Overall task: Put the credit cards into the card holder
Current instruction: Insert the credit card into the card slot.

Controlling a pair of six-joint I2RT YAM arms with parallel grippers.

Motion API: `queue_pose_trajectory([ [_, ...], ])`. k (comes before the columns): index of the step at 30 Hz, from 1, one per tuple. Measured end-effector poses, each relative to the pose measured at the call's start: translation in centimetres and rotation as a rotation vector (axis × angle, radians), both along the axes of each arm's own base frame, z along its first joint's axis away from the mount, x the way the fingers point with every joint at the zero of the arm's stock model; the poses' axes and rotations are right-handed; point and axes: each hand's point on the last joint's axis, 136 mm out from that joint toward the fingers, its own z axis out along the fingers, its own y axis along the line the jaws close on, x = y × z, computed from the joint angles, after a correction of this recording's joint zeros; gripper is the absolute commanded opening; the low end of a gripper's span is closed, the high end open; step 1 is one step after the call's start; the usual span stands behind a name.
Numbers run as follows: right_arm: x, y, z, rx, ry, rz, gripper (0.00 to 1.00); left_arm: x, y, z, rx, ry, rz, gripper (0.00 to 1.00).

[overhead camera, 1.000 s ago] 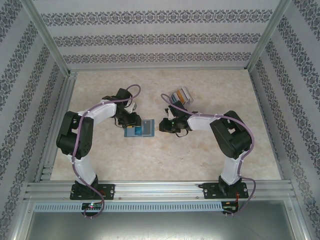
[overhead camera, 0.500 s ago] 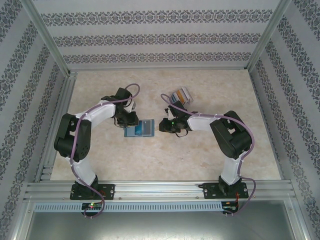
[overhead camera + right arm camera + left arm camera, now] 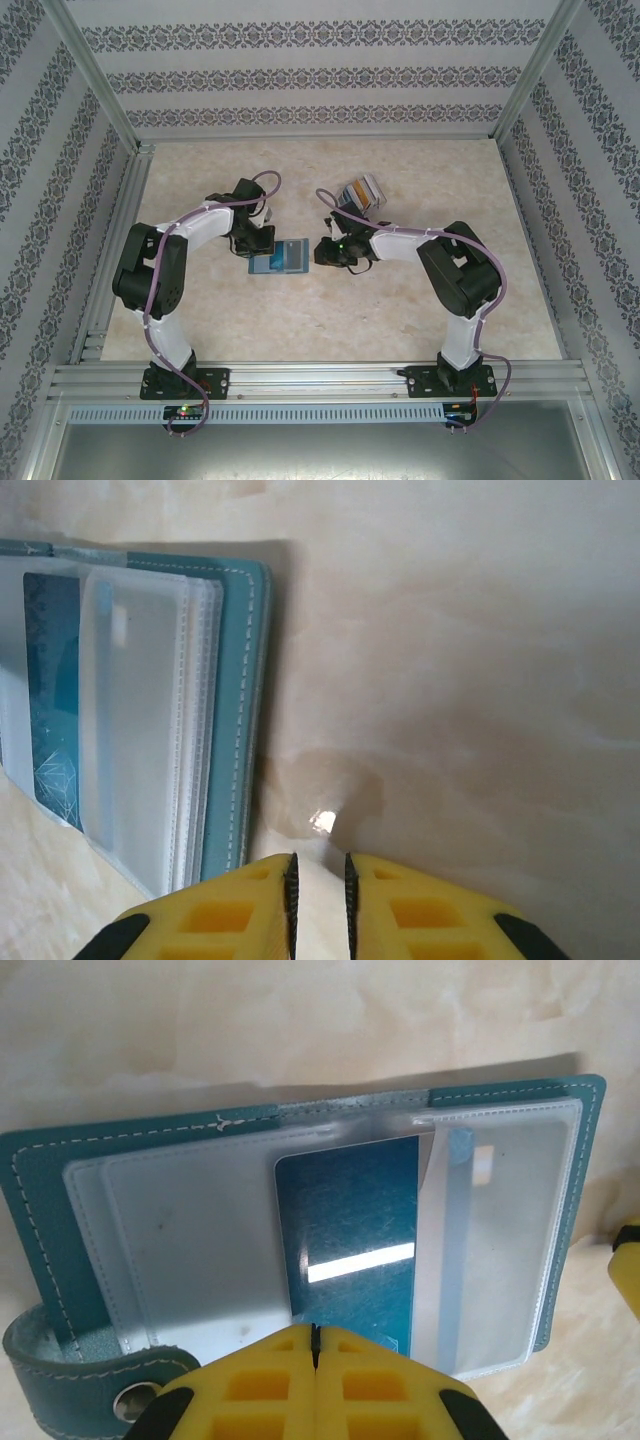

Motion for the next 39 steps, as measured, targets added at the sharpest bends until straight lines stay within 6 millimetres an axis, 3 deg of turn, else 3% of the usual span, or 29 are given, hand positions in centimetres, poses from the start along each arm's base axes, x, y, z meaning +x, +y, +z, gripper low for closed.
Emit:
queue_pose_trajectory([
  [13,0.2,1.2,0.0,-0.002,0.002,0.019,0.24,-0.1,-0.3,-1.2,0.011,0.014,-0.005,0.04],
  [26,0.4,1.4,-0.1,-0.005,0.019,0.023,0.24,0.0,-3.0,-0.5,-0.087,0.011,-0.006,0.05],
  [30,0.4,1.5,-0.1,-0.004,0.019,0.023,0.24,-0.2,-4.0,-1.1,-0.115,0.03,-0.011,0.05],
  [39,0.3,1.4,-0.1,-0.016,0.008,0.043,0.24,-0.1,-4.2,-0.6,-0.126,0.019,-0.01,0.09],
])
